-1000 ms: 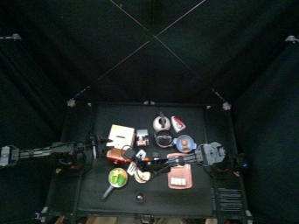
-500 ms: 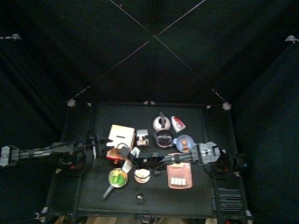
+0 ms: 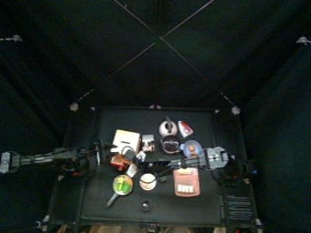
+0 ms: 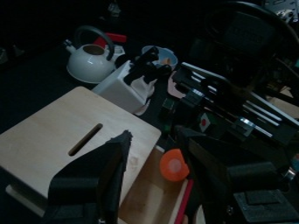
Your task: Place carrot bottom in drawer
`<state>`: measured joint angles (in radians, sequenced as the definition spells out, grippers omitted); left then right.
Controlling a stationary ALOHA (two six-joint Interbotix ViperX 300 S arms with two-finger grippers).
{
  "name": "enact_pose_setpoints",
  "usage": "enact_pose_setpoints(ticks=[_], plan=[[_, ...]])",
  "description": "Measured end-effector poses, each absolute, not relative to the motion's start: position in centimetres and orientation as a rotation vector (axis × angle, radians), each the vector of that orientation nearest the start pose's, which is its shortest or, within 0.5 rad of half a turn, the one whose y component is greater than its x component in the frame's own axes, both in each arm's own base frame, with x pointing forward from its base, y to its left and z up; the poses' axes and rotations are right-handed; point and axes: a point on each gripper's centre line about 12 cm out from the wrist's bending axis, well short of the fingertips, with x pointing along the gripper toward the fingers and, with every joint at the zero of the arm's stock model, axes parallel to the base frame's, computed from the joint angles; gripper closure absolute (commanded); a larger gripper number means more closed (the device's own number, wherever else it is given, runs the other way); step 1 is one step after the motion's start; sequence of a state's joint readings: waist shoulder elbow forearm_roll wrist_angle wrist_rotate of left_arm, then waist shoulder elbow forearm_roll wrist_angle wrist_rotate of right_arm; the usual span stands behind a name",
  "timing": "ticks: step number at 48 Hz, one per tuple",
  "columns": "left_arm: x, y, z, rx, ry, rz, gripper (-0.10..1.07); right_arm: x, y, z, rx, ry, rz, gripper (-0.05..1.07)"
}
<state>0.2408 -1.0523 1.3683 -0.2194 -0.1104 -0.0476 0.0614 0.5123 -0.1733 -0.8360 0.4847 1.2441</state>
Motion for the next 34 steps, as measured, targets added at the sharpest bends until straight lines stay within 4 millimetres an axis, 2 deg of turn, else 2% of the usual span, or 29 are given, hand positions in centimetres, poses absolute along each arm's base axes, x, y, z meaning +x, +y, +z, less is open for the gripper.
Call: enact_pose_setpoints(ticks=[24,34], plan=[[16.4,4.3,21.0,-0.284,0.172,0.29,0.14,56.8,-0.7,18.9,0.308,0.596,-0.447,0.2],[16.4,4.3,21.0,-0.286,0.171,0.29,0.14,56.1,-0.6,18.0,0.308,0.622,-0.448,0.2]])
